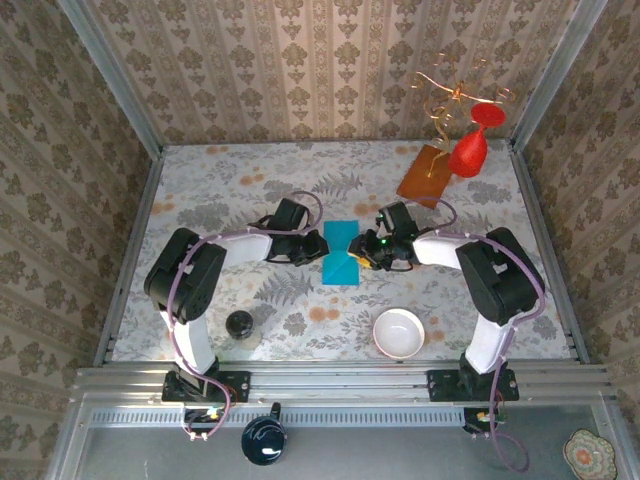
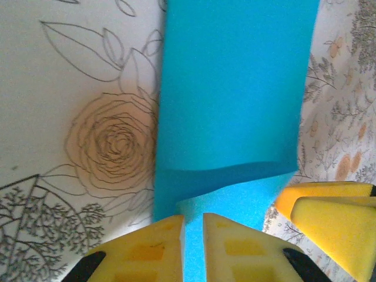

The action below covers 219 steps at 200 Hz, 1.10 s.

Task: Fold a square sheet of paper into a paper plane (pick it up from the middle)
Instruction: Turn over the paper at the center of the table.

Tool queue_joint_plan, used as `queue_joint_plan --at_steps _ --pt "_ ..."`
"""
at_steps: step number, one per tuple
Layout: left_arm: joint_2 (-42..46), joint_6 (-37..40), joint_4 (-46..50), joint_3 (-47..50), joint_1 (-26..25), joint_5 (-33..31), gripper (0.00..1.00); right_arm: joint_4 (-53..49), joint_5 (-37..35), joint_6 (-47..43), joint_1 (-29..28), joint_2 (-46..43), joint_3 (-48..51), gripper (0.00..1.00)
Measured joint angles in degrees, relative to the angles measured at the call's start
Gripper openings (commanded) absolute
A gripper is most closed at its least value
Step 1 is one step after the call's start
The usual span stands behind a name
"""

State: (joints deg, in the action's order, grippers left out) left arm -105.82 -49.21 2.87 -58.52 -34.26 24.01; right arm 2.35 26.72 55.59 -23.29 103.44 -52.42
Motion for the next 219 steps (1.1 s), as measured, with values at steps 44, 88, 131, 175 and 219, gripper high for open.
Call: queue_joint_plan --at_steps 44,88,131,175,219 --pt "-1.60 -0.07 -0.72 0.76 0.24 0.17 0.17 -0.39 -0.22 0.17 -0.90 1.18 -2.19 0.34" --pt "-1.60 -0.07 -0.83 0.76 0.24 0.20 0.17 -0.57 -0.22 0.15 -1.27 2.75 -3.28 0.33" --pt "-1.60 -0.07 -0.83 0.76 0.24 0.20 0.17 -1.92 -1.88 0.37 -1.31 2.93 -3.34 0.35" --pt "-1.60 -0.07 -0.83 0.76 0.24 0.17 0.17 -2.80 -3.87 0.59 -1.31 2.64 -3.23 0.34" --pt "-1.60 -0.07 -0.81 0.76 0.24 0.20 0.17 -1.81 -2.80 1.51 -1.36 2.71 -3.23 0.27"
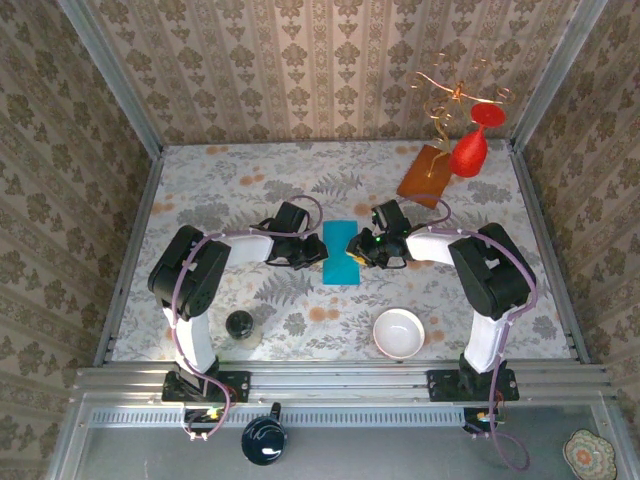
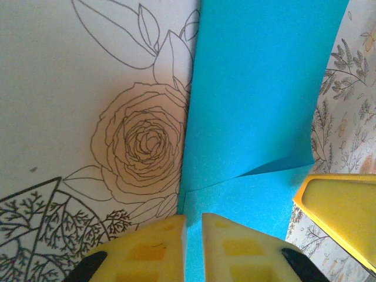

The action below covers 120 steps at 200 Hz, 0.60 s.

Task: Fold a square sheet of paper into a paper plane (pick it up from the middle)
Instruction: Turn over the paper at the center of the table.

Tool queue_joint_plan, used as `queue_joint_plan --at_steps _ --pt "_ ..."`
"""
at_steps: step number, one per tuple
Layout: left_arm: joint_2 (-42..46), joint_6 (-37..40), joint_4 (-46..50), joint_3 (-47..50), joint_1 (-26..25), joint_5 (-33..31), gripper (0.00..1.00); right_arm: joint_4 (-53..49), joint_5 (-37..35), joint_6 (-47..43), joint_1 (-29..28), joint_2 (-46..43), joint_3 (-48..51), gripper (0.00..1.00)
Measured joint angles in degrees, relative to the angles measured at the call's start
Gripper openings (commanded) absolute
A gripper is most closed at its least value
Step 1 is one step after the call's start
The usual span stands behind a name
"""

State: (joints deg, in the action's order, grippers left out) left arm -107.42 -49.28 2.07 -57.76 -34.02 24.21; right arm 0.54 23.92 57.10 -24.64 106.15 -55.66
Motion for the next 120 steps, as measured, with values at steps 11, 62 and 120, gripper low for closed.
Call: queue_joint_plan --at_steps 11,62,120 --pt "0.00 0.00 -0.02 0.00 0.00 0.00 0.17 0.85 0.63 0.15 0.00 0.07 0.00 0.25" --pt "0.00 0.00 0.00 0.00 0.00 0.00 0.17 5.84 3.54 0.39 -0.55 0.48 0.20 0.21" --pt "0.28 0.00 0.17 0.00 0.00 -0.02 0.18 7.17 3.76 0.04 -1.57 1.60 0.76 0.12"
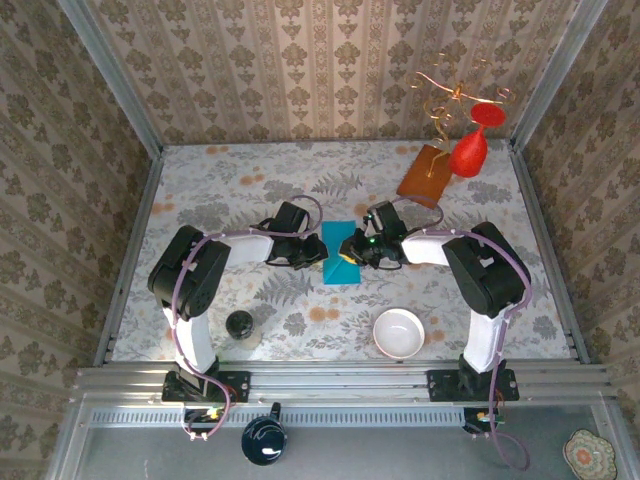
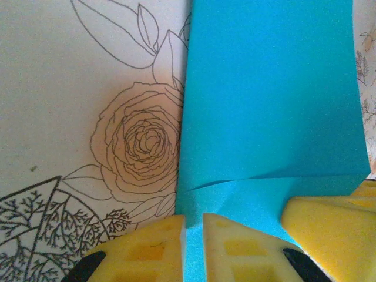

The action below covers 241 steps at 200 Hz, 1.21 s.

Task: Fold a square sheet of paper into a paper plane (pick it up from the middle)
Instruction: Turn over the paper at the center of the table.

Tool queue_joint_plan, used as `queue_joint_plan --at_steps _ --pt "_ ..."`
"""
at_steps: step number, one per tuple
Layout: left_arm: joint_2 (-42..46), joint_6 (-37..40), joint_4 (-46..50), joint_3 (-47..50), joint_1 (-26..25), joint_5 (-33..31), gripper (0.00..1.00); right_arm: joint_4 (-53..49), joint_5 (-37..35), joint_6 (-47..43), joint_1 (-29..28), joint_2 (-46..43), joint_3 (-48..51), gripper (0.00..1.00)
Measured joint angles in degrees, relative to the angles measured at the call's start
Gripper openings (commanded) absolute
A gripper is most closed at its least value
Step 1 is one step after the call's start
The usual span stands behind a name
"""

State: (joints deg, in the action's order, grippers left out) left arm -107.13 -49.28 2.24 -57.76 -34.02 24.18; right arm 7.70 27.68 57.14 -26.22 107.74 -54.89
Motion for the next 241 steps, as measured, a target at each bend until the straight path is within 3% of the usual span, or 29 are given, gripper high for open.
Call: queue_joint_plan --at_steps 32,72,104,131,151,200,241 --pt "2.84 0.09 0.52 0.48 0.42 -0.81 0.25 0.61 -0.11 -1.25 -0.11 -0.02 0.00 0.05" --pt "12.96 0.04 -0.20 4.57 2.82 -4.11 0.39 1.60 -0.70 -4.70 0.20 -3.08 0.15 0.04" --pt "20.33 -1.81 -4.07 9.35 4.46 -4.33 0.55 5.03 0.39 -6.23 1.42 -8.70 0.31 0.03" --pt "26.10 -4.66 -8.66 13.68 5.05 -2.82 0.78 8.61 3.54 -6.14 2.38 -12.90 0.31 0.04" --pt "29.83 -7.06 -12.66 15.98 5.25 -1.25 0.86 10.93 6.21 -5.29 2.60 -14.53 -0.11 0.04" --pt "32.30 -11.23 -22.56 17.00 4.46 4.17 0.87 18.36 12.11 0.33 2.43 -15.04 -2.14 0.05" --pt "32.30 -12.83 -27.41 17.00 3.21 7.61 0.76 23.17 14.95 4.31 2.34 -15.08 -2.38 0.06"
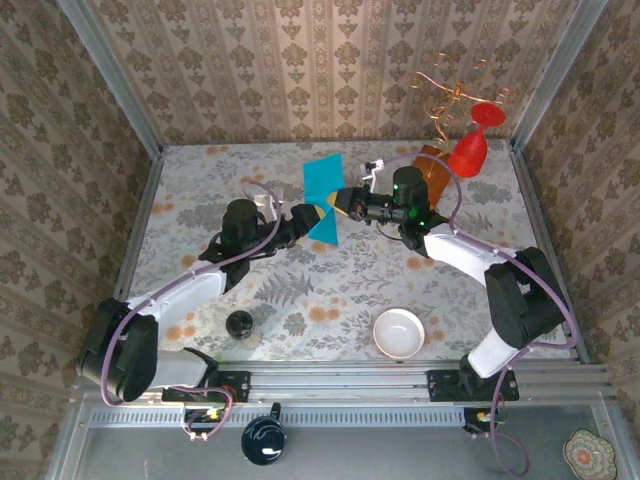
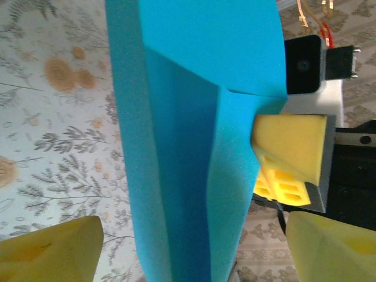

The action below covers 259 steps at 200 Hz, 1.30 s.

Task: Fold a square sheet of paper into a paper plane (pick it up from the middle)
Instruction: Turn over the paper at the center of the table.

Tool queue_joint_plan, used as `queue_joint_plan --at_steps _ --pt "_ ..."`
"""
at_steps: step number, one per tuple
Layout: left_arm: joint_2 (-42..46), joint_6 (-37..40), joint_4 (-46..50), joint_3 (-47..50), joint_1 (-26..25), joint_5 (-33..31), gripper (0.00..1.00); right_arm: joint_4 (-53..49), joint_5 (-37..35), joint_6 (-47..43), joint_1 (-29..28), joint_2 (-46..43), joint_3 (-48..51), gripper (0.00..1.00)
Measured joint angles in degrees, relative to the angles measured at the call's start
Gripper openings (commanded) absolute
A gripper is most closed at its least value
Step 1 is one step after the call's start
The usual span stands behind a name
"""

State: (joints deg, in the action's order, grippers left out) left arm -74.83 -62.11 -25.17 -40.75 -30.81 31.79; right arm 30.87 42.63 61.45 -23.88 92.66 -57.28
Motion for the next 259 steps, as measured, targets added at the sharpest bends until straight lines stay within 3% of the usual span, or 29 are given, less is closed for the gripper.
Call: queue_joint_plan --at_steps 65,99,152,187,228,259 --pt "0.00 -0.70 -3.39 0.00 0.13 1.53 0.55 2.27 1.73 2.27 0.00 -0.20 0.00 0.07" --pt "0.00 -0.31 -4.04 0.00 0.48 1.95 0.40 2.29 2.47 2.93 0.17 -0.48 0.00 0.12" --pt "-0.15 -0.90 -3.58 -1.01 1.77 3.19 0.20 1.22 2.84 2.89 1.55 -0.72 0.09 0.33" --pt "-0.22 0.20 -2.62 -2.16 2.80 3.61 0.13 -2.21 2.38 1.53 3.96 -3.48 1.73 0.45" --pt "-0.48 8.02 10.88 -5.97 4.24 1.81 0.10 -11.91 -2.01 -3.67 7.80 -8.79 3.39 0.53" --pt "-0.94 21.07 32.15 -15.67 3.13 -9.53 0.08 -21.40 -8.35 -9.53 8.52 -13.77 3.39 0.53"
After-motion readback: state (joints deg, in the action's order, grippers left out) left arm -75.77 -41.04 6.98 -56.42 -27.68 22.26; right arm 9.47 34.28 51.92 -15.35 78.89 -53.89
